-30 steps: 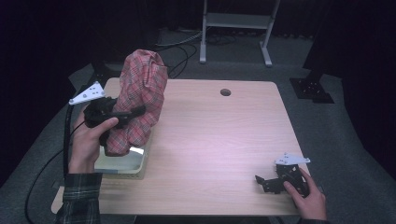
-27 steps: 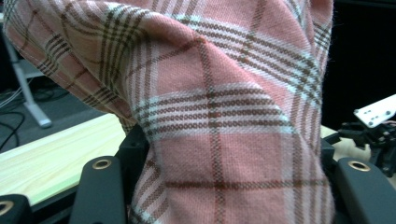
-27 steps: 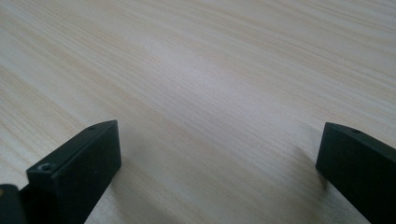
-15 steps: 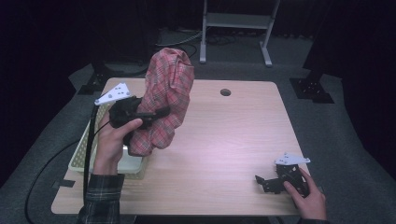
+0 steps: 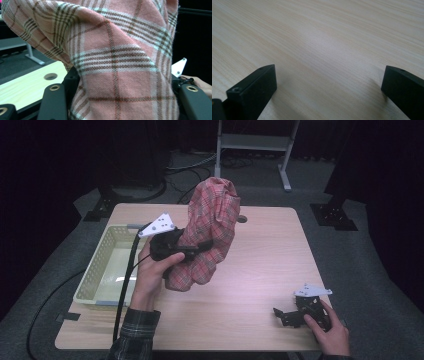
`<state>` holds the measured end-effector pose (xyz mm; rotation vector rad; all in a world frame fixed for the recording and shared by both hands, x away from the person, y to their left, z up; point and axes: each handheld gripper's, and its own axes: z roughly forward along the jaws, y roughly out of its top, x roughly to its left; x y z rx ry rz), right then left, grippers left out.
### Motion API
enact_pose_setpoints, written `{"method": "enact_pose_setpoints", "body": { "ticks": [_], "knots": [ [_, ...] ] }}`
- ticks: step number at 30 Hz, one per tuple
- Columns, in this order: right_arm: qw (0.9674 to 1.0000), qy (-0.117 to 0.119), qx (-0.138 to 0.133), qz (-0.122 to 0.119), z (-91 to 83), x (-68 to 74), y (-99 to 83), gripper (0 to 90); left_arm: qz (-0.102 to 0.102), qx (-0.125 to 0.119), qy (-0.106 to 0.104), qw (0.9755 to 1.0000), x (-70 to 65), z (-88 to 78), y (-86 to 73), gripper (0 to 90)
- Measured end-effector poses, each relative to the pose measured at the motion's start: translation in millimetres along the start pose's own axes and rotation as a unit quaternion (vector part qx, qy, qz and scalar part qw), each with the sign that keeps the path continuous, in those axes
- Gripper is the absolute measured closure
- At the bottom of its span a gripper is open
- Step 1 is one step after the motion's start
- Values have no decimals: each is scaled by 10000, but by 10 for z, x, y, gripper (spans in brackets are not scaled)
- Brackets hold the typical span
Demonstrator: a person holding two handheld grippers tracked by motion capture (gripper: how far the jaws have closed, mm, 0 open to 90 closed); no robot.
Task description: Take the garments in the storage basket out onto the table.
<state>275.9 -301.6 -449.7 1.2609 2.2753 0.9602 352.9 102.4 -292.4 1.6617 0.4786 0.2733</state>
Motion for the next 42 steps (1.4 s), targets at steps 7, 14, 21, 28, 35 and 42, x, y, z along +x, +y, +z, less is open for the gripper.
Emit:
{"method": "enact_pose_setpoints", "body": {
  "ticks": [7,14,21,28,35,42],
  "knots": [
    [10000,-2,-2,4,0,1,0,0,75,133,-90,9998,-91,237,-133,383],
    [10000,-2,-1,4,0,1,0,0,96,315,-104,9994,-137,434,-296,382],
    [10000,-1,-4,1,0,1,0,0,94,531,6,9985,-128,572,-438,382],
    [10000,-2,-8,7,1,2,0,0,60,841,96,9964,-104,679,-583,382],
    [10000,-3,-7,2,1,1,-1,0,-6,1086,196,9939,-63,760,-707,381],
    [10000,2,-4,2,1,1,-1,0,24,1419,297,9894,-38,882,-810,379]
  ]
}}
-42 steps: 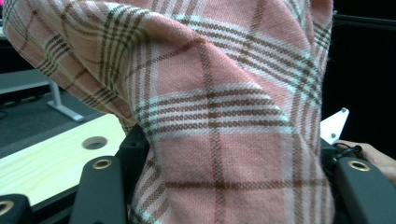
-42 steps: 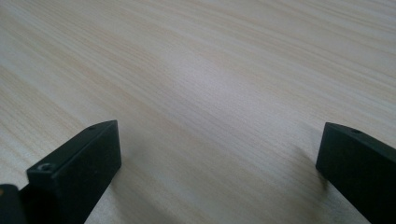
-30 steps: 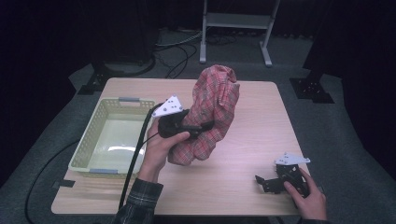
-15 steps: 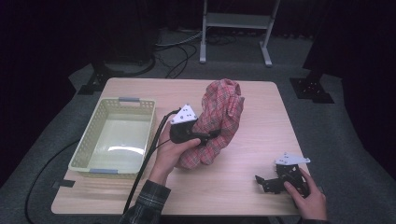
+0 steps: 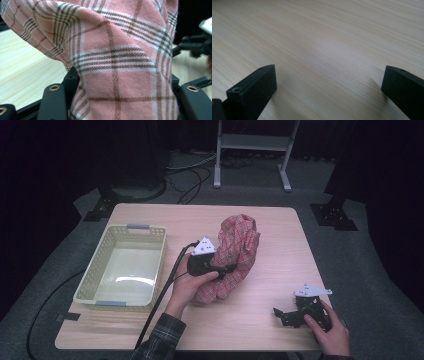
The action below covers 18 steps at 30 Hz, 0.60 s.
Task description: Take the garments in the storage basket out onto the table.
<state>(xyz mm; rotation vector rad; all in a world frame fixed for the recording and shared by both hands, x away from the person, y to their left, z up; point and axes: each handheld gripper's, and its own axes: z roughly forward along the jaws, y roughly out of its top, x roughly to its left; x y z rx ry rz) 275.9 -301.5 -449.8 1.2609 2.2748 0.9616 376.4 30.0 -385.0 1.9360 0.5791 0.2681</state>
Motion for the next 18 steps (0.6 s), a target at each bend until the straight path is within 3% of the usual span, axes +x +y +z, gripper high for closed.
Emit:
{"method": "enact_pose_setpoints", "body": {
  "ticks": [8,18],
  "knots": [
    [10000,-2,-2,0,0,-1,0,0,55,425,50,9991,-30,162,-57,371],
    [10000,-4,-1,-4,0,-1,0,0,144,971,193,9950,-55,337,-69,345]
  ]
}}
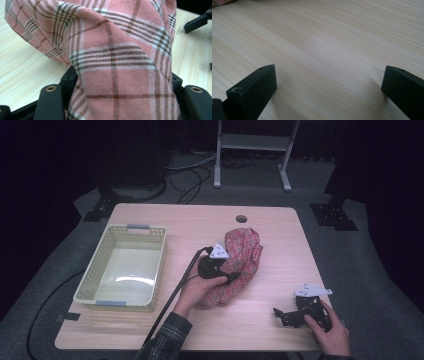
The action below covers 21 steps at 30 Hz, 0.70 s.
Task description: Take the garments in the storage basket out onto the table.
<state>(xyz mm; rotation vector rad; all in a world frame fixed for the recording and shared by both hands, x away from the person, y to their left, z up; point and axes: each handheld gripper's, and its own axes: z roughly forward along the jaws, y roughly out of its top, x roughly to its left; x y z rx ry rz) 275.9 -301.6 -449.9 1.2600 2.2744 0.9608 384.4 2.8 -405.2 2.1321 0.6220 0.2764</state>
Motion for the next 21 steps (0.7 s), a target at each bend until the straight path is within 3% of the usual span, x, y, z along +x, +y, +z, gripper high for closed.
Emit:
{"method": "enact_pose_setpoints", "body": {
  "ticks": [10,21],
  "knots": [
    [10000,0,0,0,0,0,0,0,34,271,79,9996,-13,73,30,291],
    [10000,-1,0,0,0,0,0,0,-57,318,195,9993,-7,103,34,126]
  ]
}}
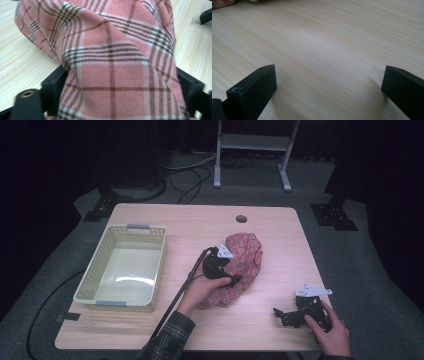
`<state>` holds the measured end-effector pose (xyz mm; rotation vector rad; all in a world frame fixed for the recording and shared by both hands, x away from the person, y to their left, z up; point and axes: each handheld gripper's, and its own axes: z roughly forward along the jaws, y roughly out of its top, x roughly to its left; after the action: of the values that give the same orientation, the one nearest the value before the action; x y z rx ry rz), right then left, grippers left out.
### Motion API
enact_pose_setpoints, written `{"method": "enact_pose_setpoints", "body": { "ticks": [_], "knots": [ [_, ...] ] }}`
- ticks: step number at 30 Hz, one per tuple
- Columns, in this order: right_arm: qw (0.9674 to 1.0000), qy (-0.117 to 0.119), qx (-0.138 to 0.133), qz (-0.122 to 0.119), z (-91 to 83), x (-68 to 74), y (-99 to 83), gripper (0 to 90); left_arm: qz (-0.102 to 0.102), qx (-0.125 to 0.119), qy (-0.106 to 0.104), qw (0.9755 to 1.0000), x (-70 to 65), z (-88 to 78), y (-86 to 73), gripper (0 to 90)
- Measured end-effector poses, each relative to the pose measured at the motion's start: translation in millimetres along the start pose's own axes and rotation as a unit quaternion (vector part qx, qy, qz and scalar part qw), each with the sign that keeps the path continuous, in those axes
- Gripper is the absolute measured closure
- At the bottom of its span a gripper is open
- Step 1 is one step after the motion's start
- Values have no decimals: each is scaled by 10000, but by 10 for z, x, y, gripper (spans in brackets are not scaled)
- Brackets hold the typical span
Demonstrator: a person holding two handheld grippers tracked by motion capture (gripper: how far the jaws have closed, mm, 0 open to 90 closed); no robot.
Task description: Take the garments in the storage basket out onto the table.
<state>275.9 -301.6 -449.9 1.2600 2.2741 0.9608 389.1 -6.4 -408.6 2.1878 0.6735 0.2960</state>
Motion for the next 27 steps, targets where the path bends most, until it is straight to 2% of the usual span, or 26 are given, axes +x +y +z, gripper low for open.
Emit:
{"method": "enact_pose_setpoints", "body": {
  "ticks": [2,4,9,12,13,17,22,27],
  "knots": [
    [10000,0,-1,0,0,0,0,0,-19,-83,123,9999,-3,-14,5,78],
    [10000,0,0,1,0,0,0,0,-40,-139,157,9998,3,-28,7,28],
    [10000,0,1,2,0,0,0,0,-150,-454,25,9989,40,-82,-7,27],
    [10000,0,0,0,0,0,0,0,-175,-710,34,9973,39,-149,-18,27],
    [10000,0,0,0,0,0,0,0,-175,-710,34,9973,39,-149,-18,27],
    [10000,1,1,3,0,0,0,0,-144,-1052,65,9943,30,-279,-33,27],
    [10000,2,0,0,0,0,0,0,-211,-1559,11,9875,10,-459,-92,27],
    [10000,0,-2,6,0,0,1,0,-232,-1859,26,9823,-10,-611,-156,27]
  ]
}}
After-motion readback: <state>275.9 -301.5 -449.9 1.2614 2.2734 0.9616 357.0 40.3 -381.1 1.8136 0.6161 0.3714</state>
